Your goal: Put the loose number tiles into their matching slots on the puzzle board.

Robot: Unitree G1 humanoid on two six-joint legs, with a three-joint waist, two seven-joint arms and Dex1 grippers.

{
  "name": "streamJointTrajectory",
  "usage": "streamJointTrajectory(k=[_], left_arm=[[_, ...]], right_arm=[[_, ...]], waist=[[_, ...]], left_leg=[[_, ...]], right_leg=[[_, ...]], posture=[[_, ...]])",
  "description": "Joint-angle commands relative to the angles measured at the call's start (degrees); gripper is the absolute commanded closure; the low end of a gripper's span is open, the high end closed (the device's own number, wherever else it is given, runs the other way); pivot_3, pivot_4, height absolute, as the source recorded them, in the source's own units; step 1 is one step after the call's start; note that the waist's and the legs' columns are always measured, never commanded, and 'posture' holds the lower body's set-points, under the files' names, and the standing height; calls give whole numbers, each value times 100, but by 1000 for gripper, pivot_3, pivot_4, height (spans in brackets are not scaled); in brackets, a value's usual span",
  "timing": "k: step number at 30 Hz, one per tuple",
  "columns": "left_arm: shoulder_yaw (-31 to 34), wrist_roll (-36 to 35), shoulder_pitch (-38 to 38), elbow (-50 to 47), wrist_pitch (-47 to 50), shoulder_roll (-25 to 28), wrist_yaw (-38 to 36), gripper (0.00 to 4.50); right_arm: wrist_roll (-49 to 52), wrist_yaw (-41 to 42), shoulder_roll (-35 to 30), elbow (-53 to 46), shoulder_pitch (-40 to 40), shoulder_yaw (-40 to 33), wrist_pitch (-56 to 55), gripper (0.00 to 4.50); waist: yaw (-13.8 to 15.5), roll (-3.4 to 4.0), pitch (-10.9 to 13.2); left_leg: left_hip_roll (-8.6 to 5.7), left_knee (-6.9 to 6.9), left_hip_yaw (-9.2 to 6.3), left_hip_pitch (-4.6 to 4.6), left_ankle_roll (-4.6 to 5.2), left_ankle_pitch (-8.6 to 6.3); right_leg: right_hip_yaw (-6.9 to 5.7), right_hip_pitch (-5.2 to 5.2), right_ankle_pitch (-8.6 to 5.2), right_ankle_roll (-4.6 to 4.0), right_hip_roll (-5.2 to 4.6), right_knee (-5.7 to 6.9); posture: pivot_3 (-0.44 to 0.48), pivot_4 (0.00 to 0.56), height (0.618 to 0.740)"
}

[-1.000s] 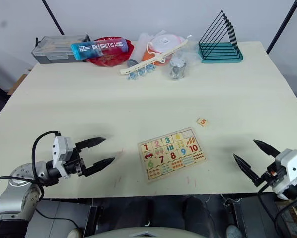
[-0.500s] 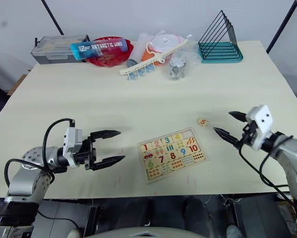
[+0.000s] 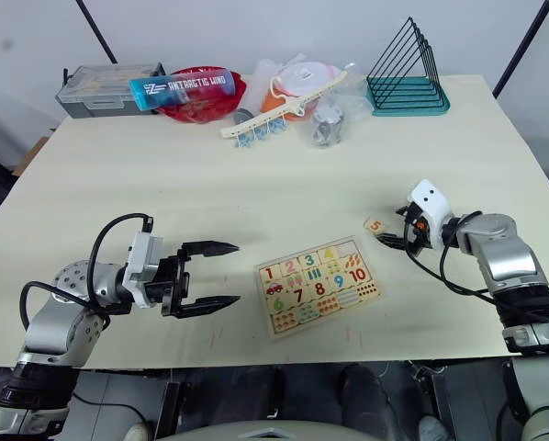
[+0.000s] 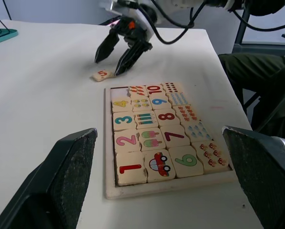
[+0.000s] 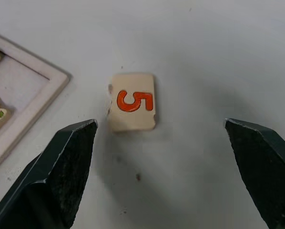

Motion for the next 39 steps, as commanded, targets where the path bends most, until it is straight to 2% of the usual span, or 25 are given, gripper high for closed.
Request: streamJointTrajectory(k=[1, 8, 9, 10, 14, 16, 23, 28, 32, 39], left_arm=[[112, -153, 28, -265, 2, 43, 30, 0], [143, -212, 133, -304, -9, 55, 49, 0], [159, -222, 151, -296, -12, 67, 38, 0], [171, -230, 163, -284, -21, 78, 26, 0], [204, -243, 188, -218, -61, 121, -24, 0], [205, -240, 189, -201, -77, 130, -32, 0], [203, -215, 164, -116, -147, 156, -110, 0], [284, -212, 211, -41, -225, 212, -171, 0], [316, -188, 255, 4, -280, 235, -197, 0], [277, -131, 260, -55, -340, 203, -163, 0]], right_arm=[[-41, 161, 75, 7, -225, -14, -6, 42], [-210, 286, 234, 156, -208, 30, -148, 42], [-246, 303, 236, 181, -185, 44, -174, 570], [-268, 324, 237, 195, -166, 48, -180, 766], [-285, 357, 264, 164, -116, -1, -212, 2863], [-278, 333, 283, 99, -94, -45, -280, 3643], [-137, 569, 125, -648, 26, -167, -474, 3648], [-256, 954, -310, -1575, -69, 102, 31, 3648], [-493, 1627, -672, -2008, -497, 703, 366, 3648], [-1296, 2124, -735, -1825, -1255, 1647, 96, 3648]], waist=[[0, 1, 0], [2, 0, 0], [3, 0, 0], [4, 0, 0], [-2, 0, 0], [-1, 0, 0], [3, 4, 2], [7, 10, 6], [1, 16, 10], [0, 20, 13]], left_leg=[[0, 0, -1, 0, 0, 0], [0, 0, -1, -1, 0, 0], [0, 0, -3, -1, 0, 0], [0, 0, -2, -1, 0, 0], [0, 0, -2, 0, 0, 0], [0, 0, -2, 0, 0, 0], [0, 0, -2, -2, 0, 0], [0, 0, -4, -6, 0, 0], [1, 0, -7, -6, 0, 0], [1, 1, -7, -8, 0, 0]], right_leg=[[0, -1, 0, 0, 0, 0], [0, -2, 0, 0, 0, 0], [-1, -1, 0, 0, 0, 0], [-1, -1, 0, 0, 0, 0], [-1, -1, 0, 0, 1, 0], [-1, -1, 0, 0, 0, 0], [-1, -3, 0, 0, 0, 0], [-3, -5, 0, 0, -1, 0], [-6, -5, 0, -1, 0, -1], [-7, -7, 0, -1, -1, -2]], posture=[[0, 150, 740], [0, 150, 740], [0, 150, 740], [0, 150, 740], [0, 150, 740], [0, 150, 740], [0, 150, 740], [0, 150, 740], [0, 150, 740], [0, 150, 740]])
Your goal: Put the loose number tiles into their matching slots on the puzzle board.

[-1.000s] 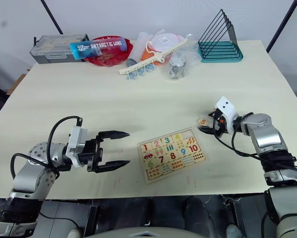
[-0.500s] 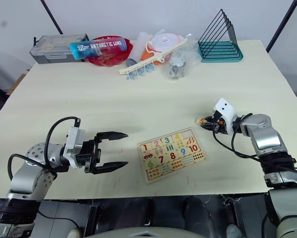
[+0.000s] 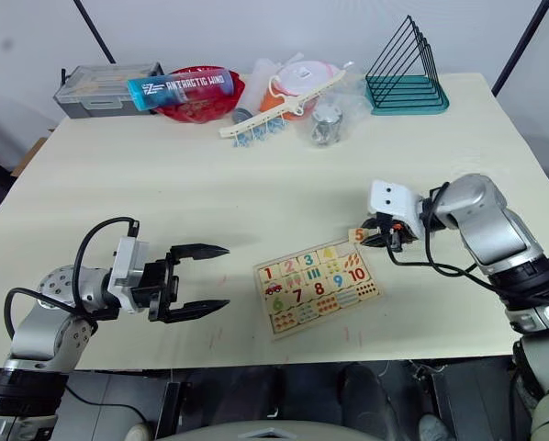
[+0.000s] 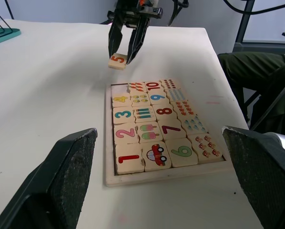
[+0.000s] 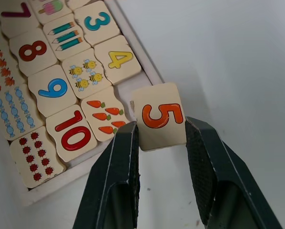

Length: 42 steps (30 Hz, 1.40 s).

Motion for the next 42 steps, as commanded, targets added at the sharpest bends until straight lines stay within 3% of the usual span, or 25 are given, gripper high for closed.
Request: streamJointTrajectory(k=[1, 13, 42], left_arm=[[63, 7, 39, -126, -114, 39, 2, 0], [130, 22, 299, -323, -165, 42, 113, 0], [-13, 97, 277, -282, -286, -56, 257, 0]], right_arm=[[-451, 173, 0, 19, -376, 328, -215, 3648], [-1122, 566, 371, 363, -949, 902, -604, 3648], [-1474, 776, 816, 516, -876, 921, -725, 3648]], waist=[[4, 0, 0], [5, 0, 1], [-3, 1, 1]], left_leg=[[0, 0, 0, -1, 0, 0], [-1, 0, -5, -6, -1, 0], [-1, 0, -6, -5, -1, 1]], right_leg=[[0, 0, 0, 0, 0, 0], [-5, -3, 0, 0, -2, -1], [-7, -3, 0, -1, 0, 0]], posture=[[0, 150, 740], [0, 150, 740], [0, 150, 740]])
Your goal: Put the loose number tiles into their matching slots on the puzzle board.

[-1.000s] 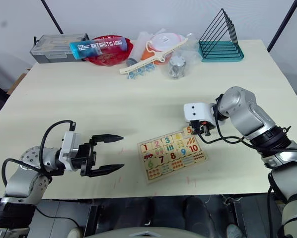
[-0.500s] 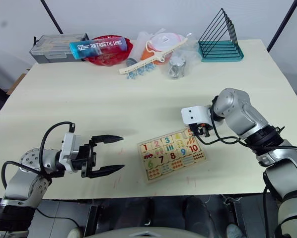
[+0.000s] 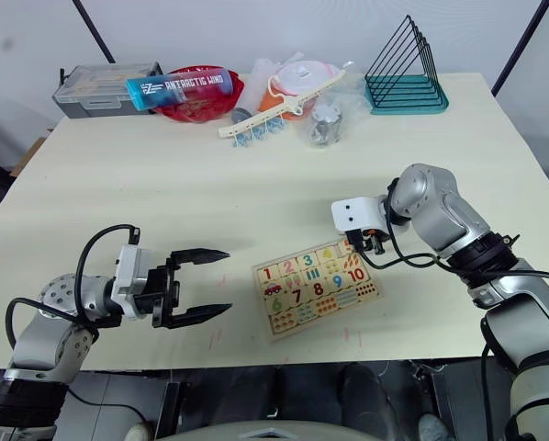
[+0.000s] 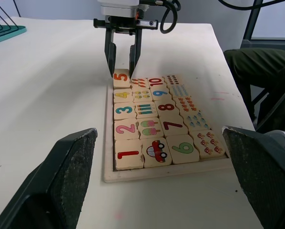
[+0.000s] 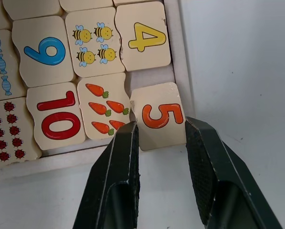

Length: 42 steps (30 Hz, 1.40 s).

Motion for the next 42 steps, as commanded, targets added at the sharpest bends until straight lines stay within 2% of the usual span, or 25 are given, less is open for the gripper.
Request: streamJointTrajectory(k=[1, 17, 19, 21, 22, 23, 24, 25, 26, 31, 34, 38, 42], left_arm=[[12, -5, -6, -143, -94, 5, 4, 0], [11, -12, 45, -185, -96, 4, 36, 0], [8, -9, 39, -180, -97, 4, 37, 0], [8, -8, 38, -175, -99, 4, 36, 0], [7, -6, 35, -169, -102, 3, 34, 0], [6, -3, 29, -160, -105, 2, 32, 0], [4, -1, 22, -152, -107, 2, 31, 0], [4, 1, 18, -148, -110, 1, 31, 0], [4, 2, 17, -146, -111, 1, 31, 0], [18, 5, 8, -131, -119, 3, 41, 0], [36, 9, 15, -120, -125, -2, 48, 0], [57, 14, 28, -102, -133, -13, 64, 0], [60, 17, 1, -72, -126, -22, 60, 0]], right_arm=[[73, 81, 54, -179, -48, -103, 2, 3648], [32, 77, 98, -123, -23, -95, -125, 3648], [16, 52, 95, -92, -26, -101, -172, 2608], [6, 51, 78, -69, -25, -107, -205, 1781], [7, 54, 65, -61, -22, -116, -217, 1432], [10, 50, 53, -48, -23, -134, -224, 1287], [10, 40, 44, -31, -28, -152, -231, 776], [19, 39, 27, -18, -34, -177, -240, 533], [25, 39, 15, -10, -39, -192, -245, 25], [344, 120, -146, -212, 60, -502, 72, 25], [682, -107, -81, -390, 240, -894, 475, 25], [1121, -567, 70, -702, 583, -1459, 912, 1230], [1504, -1109, 261, -997, 1004, -1950, 1018, 3466]], waist=[[0, 0, 0], [1, 0, 0], [1, 0, 0], [2, 0, 0], [3, 0, 0], [3, 0, 0], [2, 0, 0], [2, 0, 0], [3, 0, 0], [10, 1, 0], [9, 0, 0], [6, 0, 0], [11, 0, 0]], left_leg=[[0, 0, 0, 0, 0, 0], [-1, 0, 0, 0, 0, 0], [0, 0, 0, 0, 0, 0], [-1, 0, 0, 0, 0, 0], [-1, 0, 0, 0, 0, 0], [-1, 0, 0, -1, 0, 0], [-1, 0, 0, 0, 0, 0], [-1, 0, 0, -1, 0, 0], [-1, 0, 0, 0, 0, 0], [-1, 0, -1, -1, 0, 0], [-1, 0, -2, -2, 0, 0], [0, 0, -2, -2, 0, 0], [-1, -1, -3, -3, 0, 0]], right_leg=[[0, 0, 0, 0, 0, 0], [0, 0, 0, 0, -1, 0], [0, 0, 0, 0, -1, 0], [0, 0, 0, 0, -1, 0], [0, 0, 0, 0, -1, 0], [0, 0, 0, 0, -1, 0], [0, 0, 0, 0, -1, 0], [0, 0, 0, 0, -1, 0], [0, 0, 0, 0, -1, 0], [0, 0, 0, 0, -1, 0], [-1, 0, 0, 0, -2, -1], [-1, 0, 0, 0, -2, 0], [-1, 0, 0, 0, -3, -1]], posture=[[0, 150, 740], [0, 150, 740], [0, 150, 740], [0, 150, 740], [0, 150, 740], [0, 150, 740], [0, 150, 740], [0, 150, 740], [0, 150, 740], [0, 150, 740], [0, 150, 740], [0, 150, 740], [0, 150, 740]])
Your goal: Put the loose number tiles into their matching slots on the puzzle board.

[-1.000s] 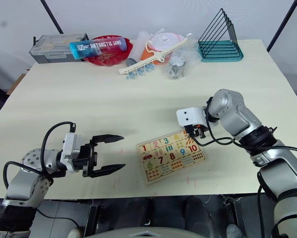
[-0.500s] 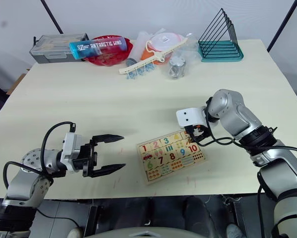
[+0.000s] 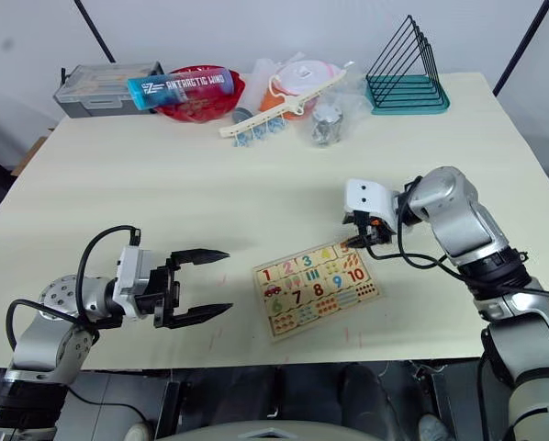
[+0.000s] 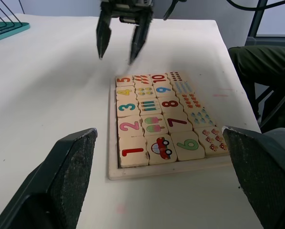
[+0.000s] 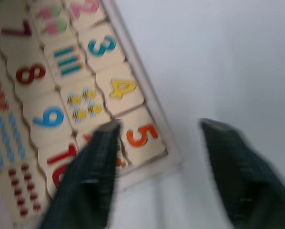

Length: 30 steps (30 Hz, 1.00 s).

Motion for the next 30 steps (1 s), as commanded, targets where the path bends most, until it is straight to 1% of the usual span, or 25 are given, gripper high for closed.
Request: streamJointTrajectory(k=[1, 2, 3, 12, 18, 25, 28, 30], left_arm=[[63, -70, -42, -54, -85, -3, -6, 0], [64, -69, -52, -38, -86, -2, -12, 0], [63, -68, -63, -24, -87, -2, -19, 0], [65, -43, -140, 106, -125, 10, -78, 0], [73, -21, -159, 148, -131, 21, -67, 0], [55, 153, -214, 267, -222, -91, 211, 0], [71, 182, -185, 283, -210, -136, 340, 0], [148, 141, -129, 285, -82, -212, 566, 0]], right_arm=[[402, -450, 130, -429, 261, -532, 92, 3998], [458, -557, 159, -506, 368, -600, 111, 4413], [549, -676, 216, -574, 500, -697, 84, 4467], [987, -1620, 583, -895, 1519, -1141, -107, 4467], [1036, -1951, 646, -845, 2142, -1118, -329, 4467], [985, -2253, 723, -683, 2498, -1031, -609, 4467], [1164, -2427, 822, -769, 2524, -1268, -713, 4467], [1347, -2548, 904, -882, 2612, -1491, -860, 4467]], waist=[[4, 0, 0], [7, 0, 0], [9, 0, 0], [2, 1, 0], [6, -1, -1], [0, -4, -3], [0, -5, -3], [4, -4, -3]], left_leg=[[0, 0, -1, 0, 0, 0], [0, 0, -1, 0, 0, 0], [0, 0, -2, -1, 0, 0], [0, 0, -3, -2, 0, 0], [-1, 0, -3, -2, 0, 0], [0, 0, -2, 2, 1, 0], [0, 0, -1, 3, 1, 0], [0, 0, -2, 2, 1, 0]], right_leg=[[0, 0, 0, 0, 0, 0], [0, 0, 0, 0, 0, 0], [-1, 0, 0, 0, 0, 0], [-2, 1, 0, 0, 1, 0], [-2, 1, 0, 1, 1, 0], [0, 3, 0, 1, 4, 1], [0, 3, 0, 1, 4, 1], [0, 3, 0, 1, 3, 2]], posture=[[0, 150, 740], [0, 150, 740], [0, 150, 740], [0, 150, 740], [0, 150, 740], [0, 150, 740], [0, 150, 740], [0, 150, 740]])
